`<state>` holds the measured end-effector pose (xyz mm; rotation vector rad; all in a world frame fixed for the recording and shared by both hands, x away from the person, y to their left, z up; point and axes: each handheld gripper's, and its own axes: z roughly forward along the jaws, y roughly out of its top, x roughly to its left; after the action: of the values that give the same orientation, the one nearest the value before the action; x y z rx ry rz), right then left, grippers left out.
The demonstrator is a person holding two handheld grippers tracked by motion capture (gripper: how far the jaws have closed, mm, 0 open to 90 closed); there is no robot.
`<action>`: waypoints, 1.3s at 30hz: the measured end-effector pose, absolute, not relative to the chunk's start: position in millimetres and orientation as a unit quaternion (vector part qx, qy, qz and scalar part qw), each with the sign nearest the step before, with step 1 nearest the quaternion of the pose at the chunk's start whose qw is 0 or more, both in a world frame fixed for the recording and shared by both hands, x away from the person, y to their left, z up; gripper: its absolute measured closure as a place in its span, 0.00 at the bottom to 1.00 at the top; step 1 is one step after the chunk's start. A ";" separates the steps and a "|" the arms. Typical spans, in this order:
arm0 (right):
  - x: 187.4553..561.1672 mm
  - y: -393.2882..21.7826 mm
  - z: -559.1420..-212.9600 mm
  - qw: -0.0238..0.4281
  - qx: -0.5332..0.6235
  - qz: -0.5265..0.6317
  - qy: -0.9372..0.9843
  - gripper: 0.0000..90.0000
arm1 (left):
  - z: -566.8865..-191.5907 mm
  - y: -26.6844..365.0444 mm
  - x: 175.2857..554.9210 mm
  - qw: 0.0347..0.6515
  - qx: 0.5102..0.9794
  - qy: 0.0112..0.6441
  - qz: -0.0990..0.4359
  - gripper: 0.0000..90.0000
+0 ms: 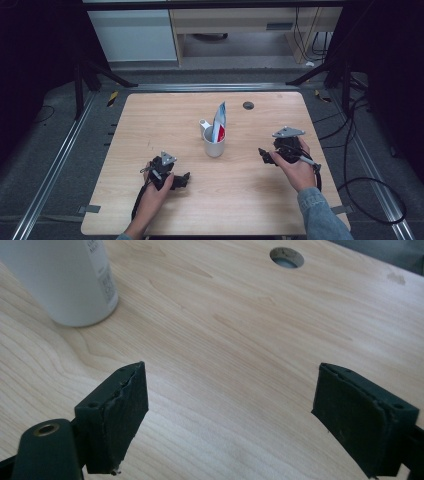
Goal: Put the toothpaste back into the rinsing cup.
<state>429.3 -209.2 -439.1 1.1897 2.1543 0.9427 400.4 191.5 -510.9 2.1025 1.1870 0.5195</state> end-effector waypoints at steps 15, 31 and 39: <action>425.8 -226.2 -474.7 0.227 0.468 0.327 0.789 0.17 | -510.9 191.4 400.4 0.330 0.803 0.454 0.199 0.00; 443.2 -246.0 -505.3 0.202 0.528 0.350 0.747 0.18 | -510.9 191.4 400.4 0.330 0.803 0.454 0.199 0.00; 447.0 -241.6 -512.6 0.230 0.526 0.344 0.743 0.15 | -510.9 191.4 400.4 0.330 0.804 0.454 0.199 0.00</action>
<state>447.0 -241.6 -512.6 1.4472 2.0450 0.9473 400.4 191.4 -510.9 2.1020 1.1871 0.5203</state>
